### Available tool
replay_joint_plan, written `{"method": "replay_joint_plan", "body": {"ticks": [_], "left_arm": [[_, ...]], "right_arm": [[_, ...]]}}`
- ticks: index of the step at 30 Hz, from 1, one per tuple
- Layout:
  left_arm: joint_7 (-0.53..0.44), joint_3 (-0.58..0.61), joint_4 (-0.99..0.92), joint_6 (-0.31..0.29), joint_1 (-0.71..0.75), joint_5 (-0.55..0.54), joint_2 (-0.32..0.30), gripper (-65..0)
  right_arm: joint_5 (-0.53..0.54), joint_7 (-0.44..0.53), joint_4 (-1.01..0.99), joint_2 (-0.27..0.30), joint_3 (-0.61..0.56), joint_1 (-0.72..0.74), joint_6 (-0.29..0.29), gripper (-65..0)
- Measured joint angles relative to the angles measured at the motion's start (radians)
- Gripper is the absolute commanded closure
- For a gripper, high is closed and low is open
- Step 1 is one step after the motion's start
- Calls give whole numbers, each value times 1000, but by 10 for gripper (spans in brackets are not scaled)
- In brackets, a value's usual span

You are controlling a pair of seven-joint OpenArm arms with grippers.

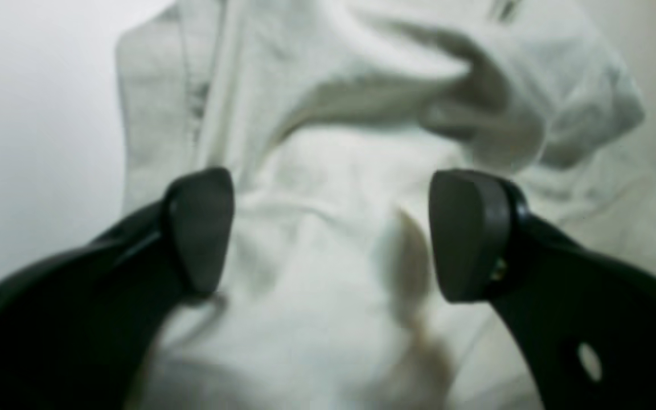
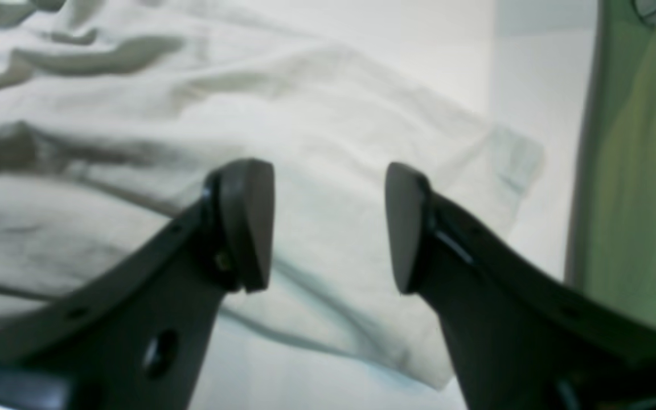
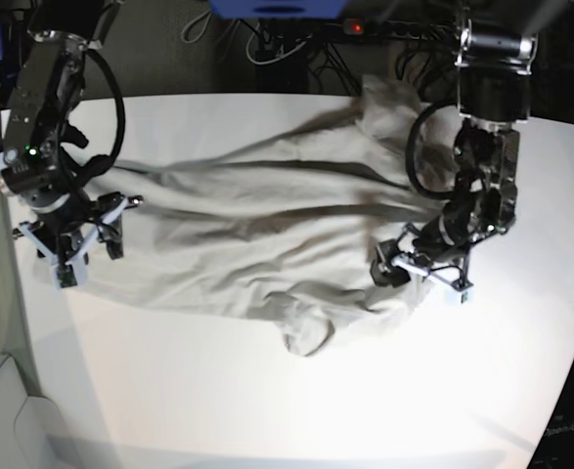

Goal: Layout the t-shirt on the table in an organized manner, then fold the t-shirt properly
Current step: 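Release the t-shirt and regrasp its hem corners with both grippers, then pull the hem corners apart with both grippers to flatten the t-shirt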

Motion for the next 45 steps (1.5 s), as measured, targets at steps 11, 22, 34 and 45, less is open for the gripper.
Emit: {"method": "replay_joint_plan", "body": {"ticks": [11,22,34,45], "left_arm": [[80,-204,277,3,267,31,-43,-526],[94,-290,482,5,294,35,-31,-526],[77,-366,65,5,6,54,32,-526],[72,-214,-194,6,-194,233,31,-526]], "right_arm": [[0,6,-31,-1,-97,10,0,-322],[-2,11,-112,-47,-201,8,0,-322],[-5,14,-163,-50,-224,2,0,-322],[-6,13,-164,-48,-220,8,0,-322]]}}
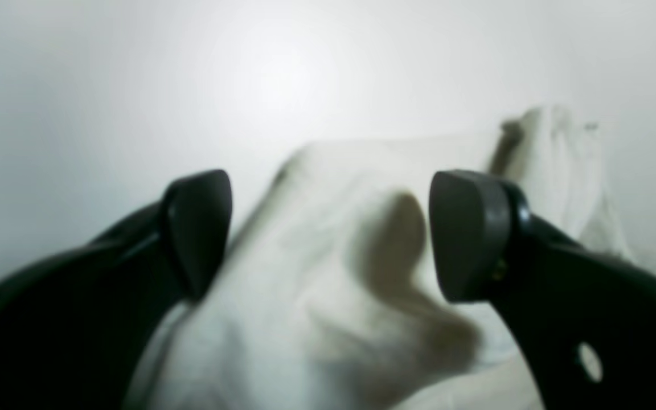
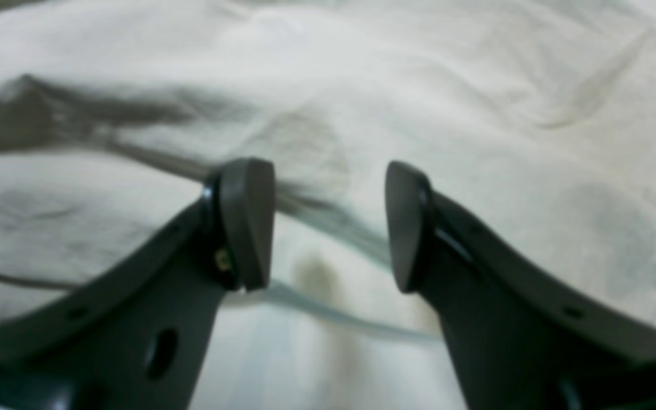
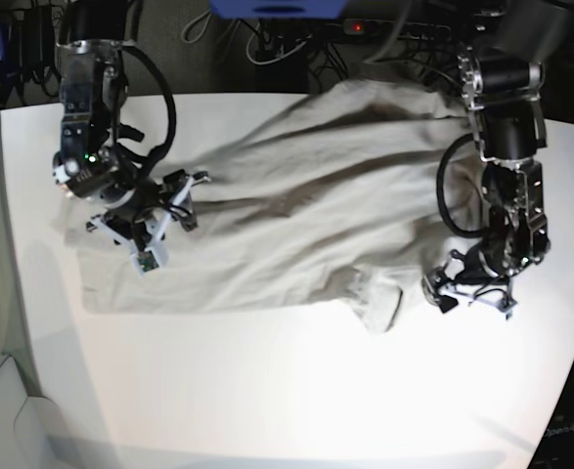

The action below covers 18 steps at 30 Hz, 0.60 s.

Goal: Layout the t-shirt on the table in an organized manner, then fold the t-shirt properly
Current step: 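Pull the hem corners apart with both grippers to flatten the t-shirt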

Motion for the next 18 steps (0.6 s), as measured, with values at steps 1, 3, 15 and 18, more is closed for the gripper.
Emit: {"method": "replay_joint_plan", "body": {"ticks": [1,3,15,18], "left_arm": [[-6,25,-2,-1,-1,20,2,-526],[-6,54,-3,-1,-3,28,1,-526],[2,71,-14,-1,3,31,-4,-28],[-36,69,-13,-1,2,32,-5,-6]], "right_arm": [[1,0,0,0,0,0,0,-321],[0,1,0,0,0,2,0,-321],[0,1,0,0,0,23,0,-321],[0,0,0,0,0,22,0,-321]]}}
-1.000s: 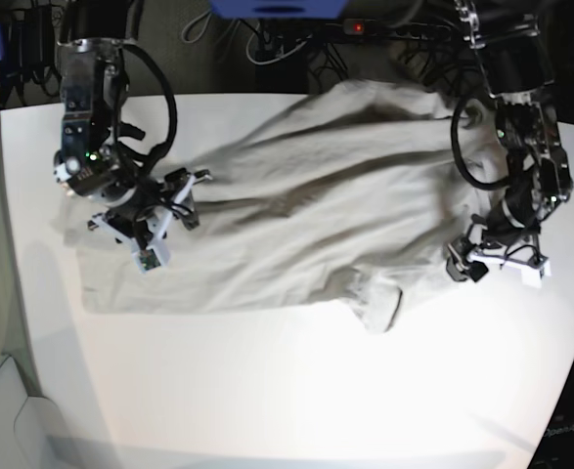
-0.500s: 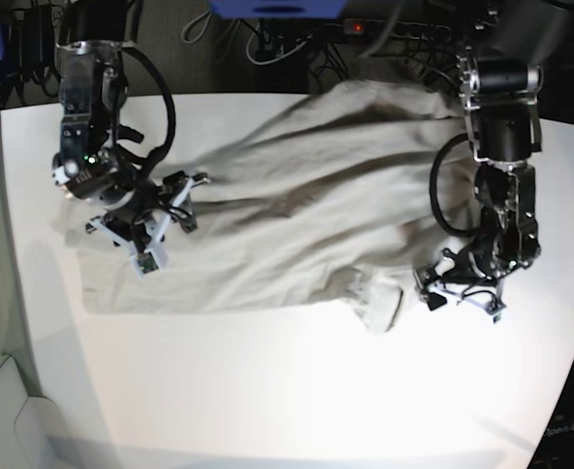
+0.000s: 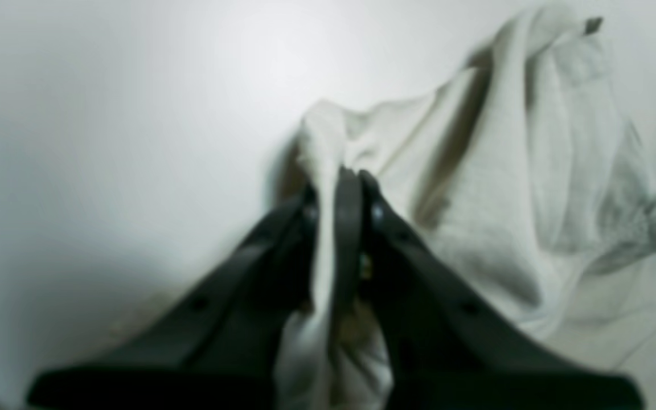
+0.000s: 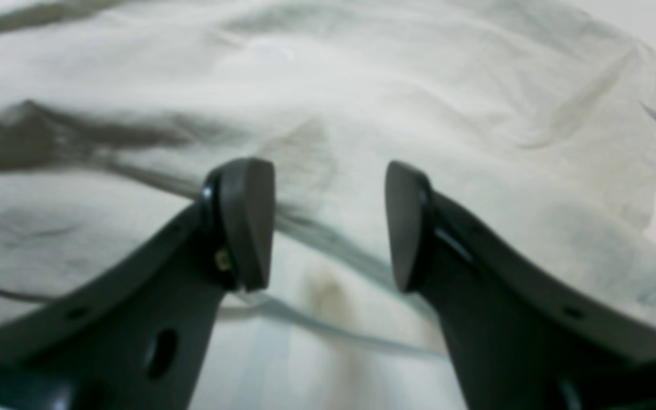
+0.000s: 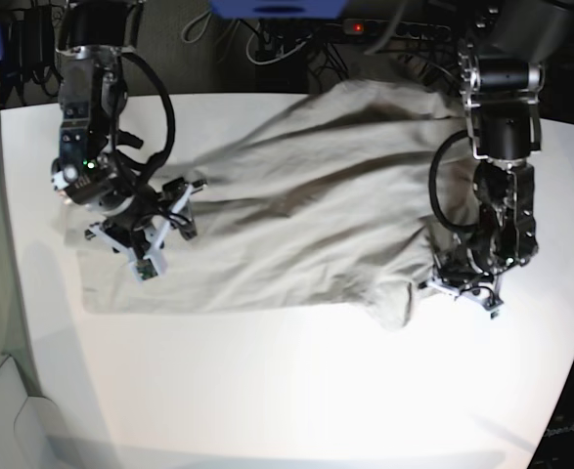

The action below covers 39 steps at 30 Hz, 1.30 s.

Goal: Layout the t-shirt on the table in an organized manner, then fold the t-shirt properly
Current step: 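Pull the hem corners apart with both grippers to flatten the t-shirt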

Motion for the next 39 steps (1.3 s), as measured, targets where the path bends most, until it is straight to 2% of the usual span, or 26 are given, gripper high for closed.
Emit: {"method": "replay_joint_plan", "body": {"ticks": [6,15,18,22,25,27,32,34,36,39], "left_arm": [[-54,-1,3,1,-64,2,-2,-5],[-80,0,-21,2,-271,-3,-63,-5],[-95,-1,-66,1,-318,26,-73,-5],[-205,4,-154,1,-333,110,-71,-9],[-242,5,-174,0,-322,130,-46,-13],[-240,8,-174,-1,-309,131,-37,-47],[-240,0,-173,-1,-291,134,-47,-307],[-248,-1,-150,0,-272,131,-50,-385],[-243,0,-94,-1,-230,123,-53,-419],[-233,-4,7,0,-168,133,-69,-422]], "right_arm": [[1,0,0,12,-4,0,0,-320],[0,0,0,31,0,-6,0,-319],[0,0,0,31,0,-6,0,-319],[0,-2,0,31,1,-3,0,-322],[1,1,0,31,0,0,0,-323],[0,0,1,31,0,0,0,-326],[-1,-2,2,69,5,0,0,-400],[2,-2,3,76,2,-1,0,-427],[14,0,5,94,-2,-7,0,-440],[-1,-4,5,107,5,-11,0,-444]]}}
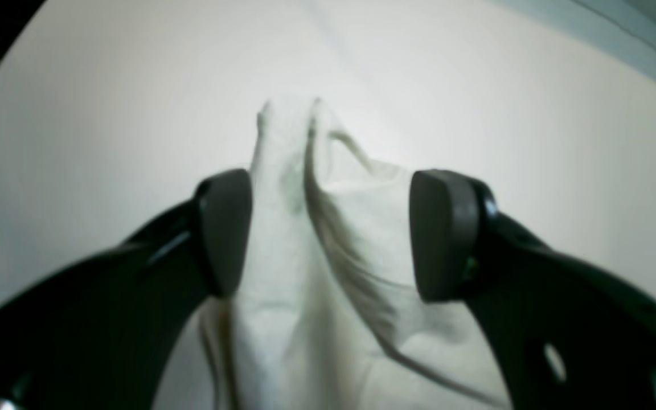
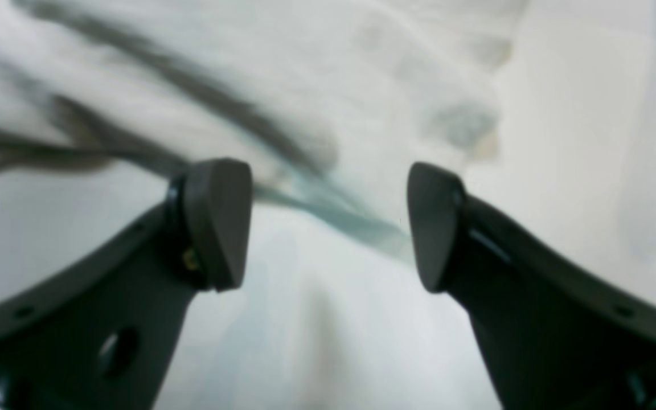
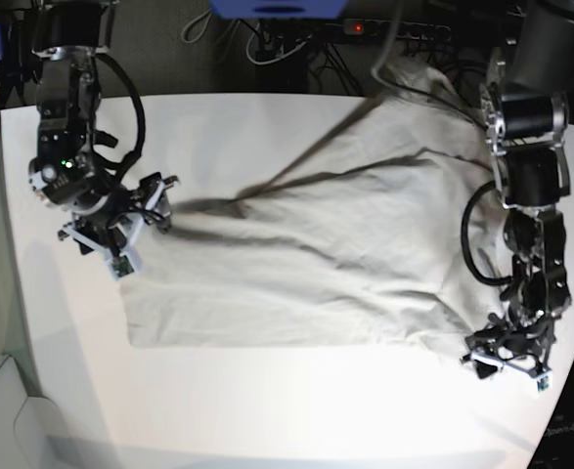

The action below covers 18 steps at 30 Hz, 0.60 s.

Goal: Layout the t-shirt on the table in an organized manner, then fold the t-shirt properly
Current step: 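Pull the hem corners apart with both grippers to flatten the t-shirt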

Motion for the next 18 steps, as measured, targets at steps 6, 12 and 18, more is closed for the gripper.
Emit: {"method": "replay_joint_plan", "body": {"ticks": [6,12,18], "left_arm": [[217,-150,327,-1,141,-8,13,-422],[494,-269,599,-2,357,-4,88,-422],[537,-282,713,-1,567,-1,159,-421]], "right_arm": [[3,2,11,-10,47,-25,0,-444],[7,5,14,-8,50,-21,0,-444],[4,0,14,-8,53,-23,0,-444]]}}
